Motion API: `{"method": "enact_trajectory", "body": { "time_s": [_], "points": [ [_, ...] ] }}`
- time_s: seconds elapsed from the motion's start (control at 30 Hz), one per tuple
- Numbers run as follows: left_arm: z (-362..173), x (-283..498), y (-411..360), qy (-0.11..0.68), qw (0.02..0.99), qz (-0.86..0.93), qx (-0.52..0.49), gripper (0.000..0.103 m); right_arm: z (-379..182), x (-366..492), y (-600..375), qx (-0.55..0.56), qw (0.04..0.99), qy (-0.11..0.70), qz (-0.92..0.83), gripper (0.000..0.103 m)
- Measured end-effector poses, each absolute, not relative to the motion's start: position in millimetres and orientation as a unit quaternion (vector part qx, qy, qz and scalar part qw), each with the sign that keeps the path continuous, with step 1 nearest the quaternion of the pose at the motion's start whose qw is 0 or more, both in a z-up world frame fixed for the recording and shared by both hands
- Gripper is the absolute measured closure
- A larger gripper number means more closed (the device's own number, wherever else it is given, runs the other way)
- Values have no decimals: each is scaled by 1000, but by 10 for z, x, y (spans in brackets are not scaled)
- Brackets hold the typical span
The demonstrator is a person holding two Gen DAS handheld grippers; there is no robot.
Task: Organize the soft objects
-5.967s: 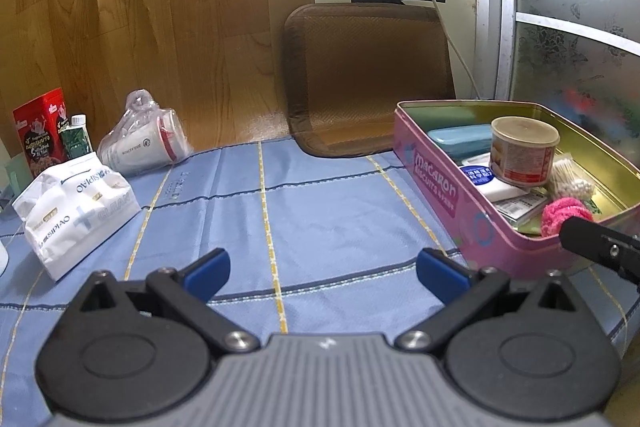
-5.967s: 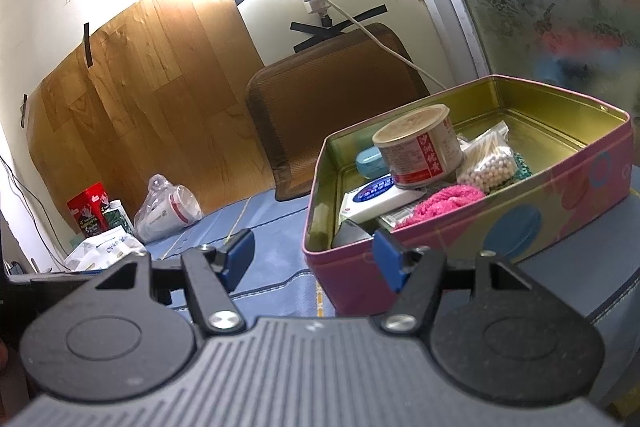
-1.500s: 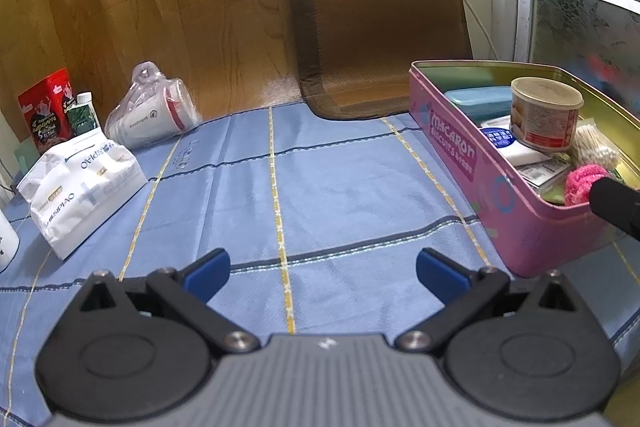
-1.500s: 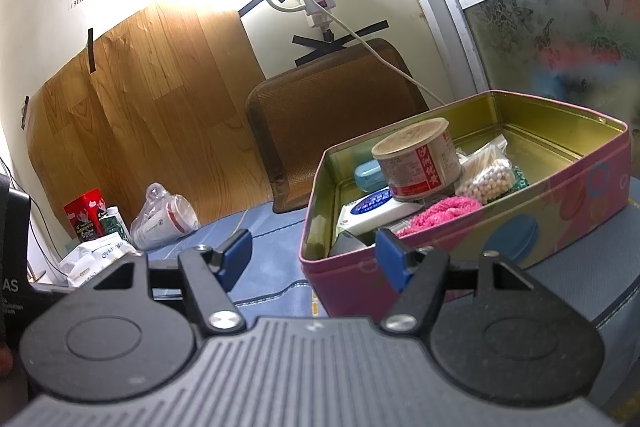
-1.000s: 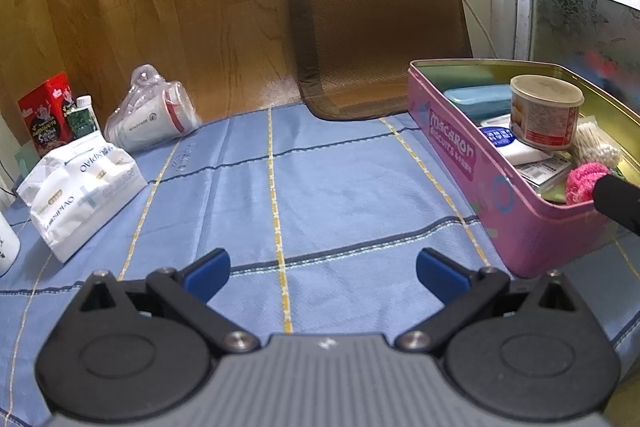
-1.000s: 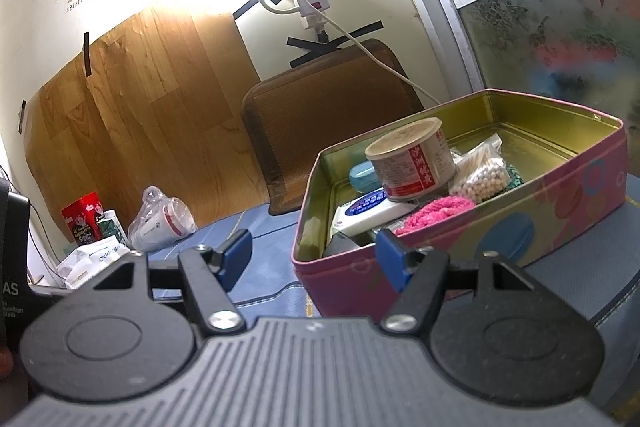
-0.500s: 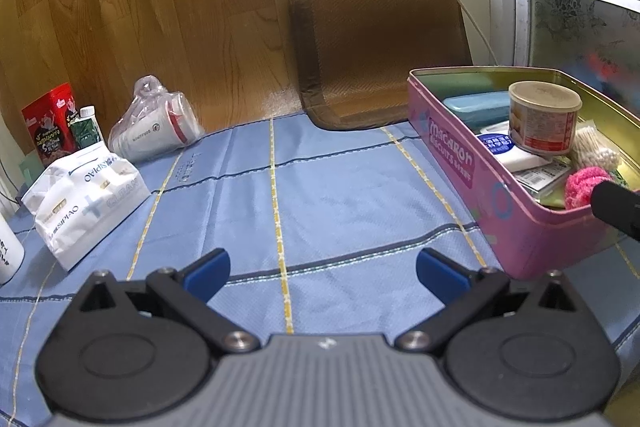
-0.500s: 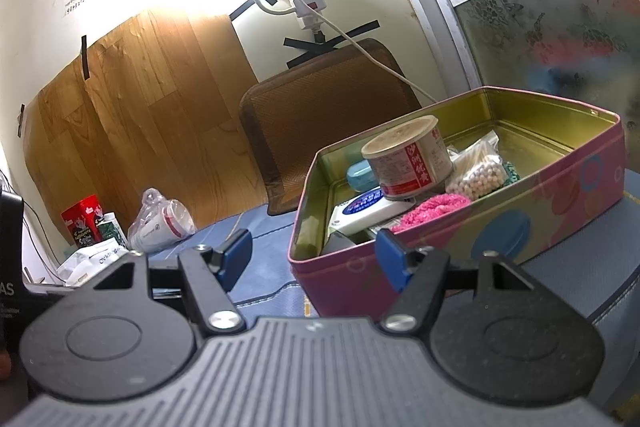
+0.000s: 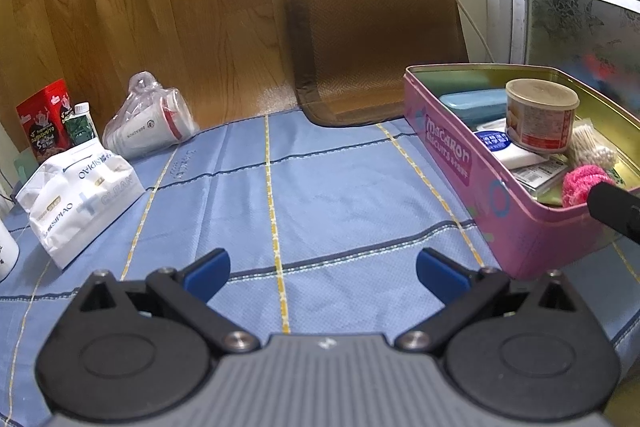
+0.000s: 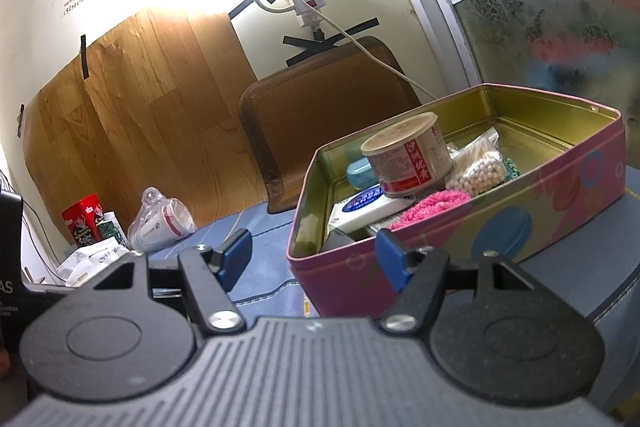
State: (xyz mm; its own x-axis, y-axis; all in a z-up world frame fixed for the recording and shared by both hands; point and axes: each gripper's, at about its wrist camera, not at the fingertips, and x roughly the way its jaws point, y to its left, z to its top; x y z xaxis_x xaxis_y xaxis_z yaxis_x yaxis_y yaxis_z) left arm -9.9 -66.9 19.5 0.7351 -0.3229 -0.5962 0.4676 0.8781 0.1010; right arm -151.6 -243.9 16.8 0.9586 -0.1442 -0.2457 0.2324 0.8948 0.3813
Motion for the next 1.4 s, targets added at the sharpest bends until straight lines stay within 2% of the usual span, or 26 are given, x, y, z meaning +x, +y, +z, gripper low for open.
{"method": "enact_trajectory", "body": {
  "time_s": [1.4],
  "points": [
    [182,-128,-764,304,915,-227,135,0,176,-1537,-2408,210,967,102,-101,33]
  ]
}}
